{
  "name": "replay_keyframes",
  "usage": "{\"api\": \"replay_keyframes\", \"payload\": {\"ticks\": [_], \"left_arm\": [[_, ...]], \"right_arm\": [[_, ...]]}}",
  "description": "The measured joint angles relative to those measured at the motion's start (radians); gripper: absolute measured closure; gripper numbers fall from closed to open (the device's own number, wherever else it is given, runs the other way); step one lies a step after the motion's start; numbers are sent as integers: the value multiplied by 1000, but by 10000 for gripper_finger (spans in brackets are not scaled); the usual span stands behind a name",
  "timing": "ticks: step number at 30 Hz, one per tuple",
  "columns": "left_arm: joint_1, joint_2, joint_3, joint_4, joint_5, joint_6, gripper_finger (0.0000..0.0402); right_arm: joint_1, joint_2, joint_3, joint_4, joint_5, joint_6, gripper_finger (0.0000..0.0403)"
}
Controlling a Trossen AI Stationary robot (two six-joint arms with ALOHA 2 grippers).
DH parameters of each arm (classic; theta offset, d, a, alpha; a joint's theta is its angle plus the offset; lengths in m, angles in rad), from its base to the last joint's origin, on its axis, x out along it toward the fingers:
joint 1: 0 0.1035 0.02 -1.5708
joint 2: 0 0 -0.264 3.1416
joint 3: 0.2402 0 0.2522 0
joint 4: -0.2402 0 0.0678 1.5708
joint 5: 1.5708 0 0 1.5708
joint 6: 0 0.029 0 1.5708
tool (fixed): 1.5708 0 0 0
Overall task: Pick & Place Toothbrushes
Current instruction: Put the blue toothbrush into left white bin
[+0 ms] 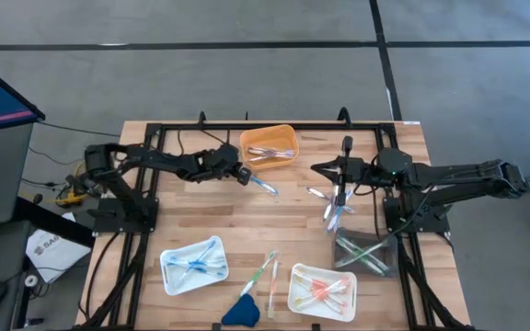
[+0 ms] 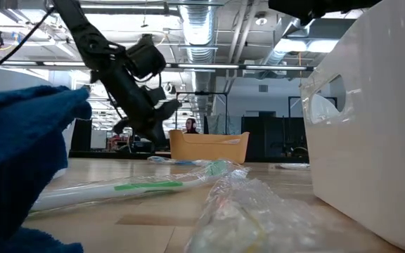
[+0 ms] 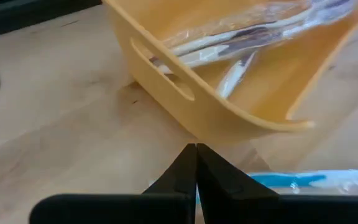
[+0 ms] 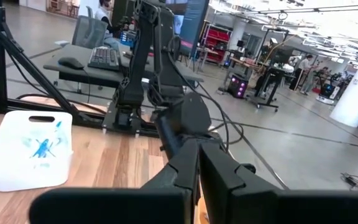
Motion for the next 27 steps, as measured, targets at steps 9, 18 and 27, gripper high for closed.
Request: {"api": "replay_keyframes", "payload": {"ticks": [9, 18, 27], "left_arm": [[15, 99, 34, 3, 83, -12, 401], [-76, 69, 34, -103, 166, -37, 401], [-228, -50, 33, -153, 153, -29, 401]], "right_arm": [[0, 0, 0, -3, 0, 0, 392], [0, 0, 0, -33, 0, 0, 392], [0, 0, 0, -52, 0, 0, 392]]}}
